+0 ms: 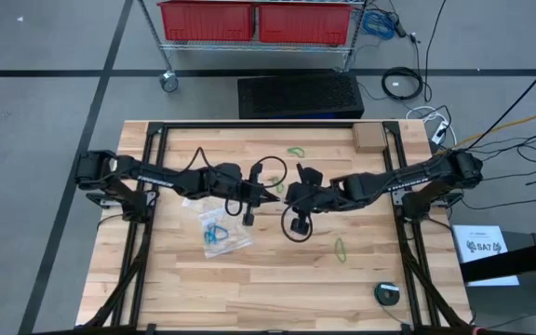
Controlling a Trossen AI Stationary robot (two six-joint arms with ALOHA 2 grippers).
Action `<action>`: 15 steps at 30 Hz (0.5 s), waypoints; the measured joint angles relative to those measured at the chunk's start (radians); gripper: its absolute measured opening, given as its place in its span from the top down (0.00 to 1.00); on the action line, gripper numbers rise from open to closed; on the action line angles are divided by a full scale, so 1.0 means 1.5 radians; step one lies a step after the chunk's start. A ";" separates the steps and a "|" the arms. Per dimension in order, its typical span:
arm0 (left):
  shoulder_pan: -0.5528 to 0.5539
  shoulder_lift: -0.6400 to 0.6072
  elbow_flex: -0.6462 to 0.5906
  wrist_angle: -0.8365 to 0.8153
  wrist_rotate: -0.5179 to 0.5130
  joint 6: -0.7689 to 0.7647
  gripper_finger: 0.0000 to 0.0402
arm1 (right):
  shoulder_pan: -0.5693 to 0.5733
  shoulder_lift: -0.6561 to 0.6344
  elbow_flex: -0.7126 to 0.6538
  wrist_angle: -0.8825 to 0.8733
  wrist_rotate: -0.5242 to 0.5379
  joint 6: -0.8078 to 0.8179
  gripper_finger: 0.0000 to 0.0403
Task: Sort rubber bands
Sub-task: Open the middle right transparent zip bag
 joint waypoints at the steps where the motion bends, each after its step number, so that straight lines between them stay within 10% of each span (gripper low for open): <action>1: 0.000 0.000 0.000 0.000 0.000 0.000 1.00 | 0.002 0.000 0.000 -0.010 0.001 0.005 0.96; 15: 0.017 -0.021 0.000 0.005 -0.007 -0.001 1.00 | 0.063 0.000 -0.001 -0.187 -0.001 0.167 0.97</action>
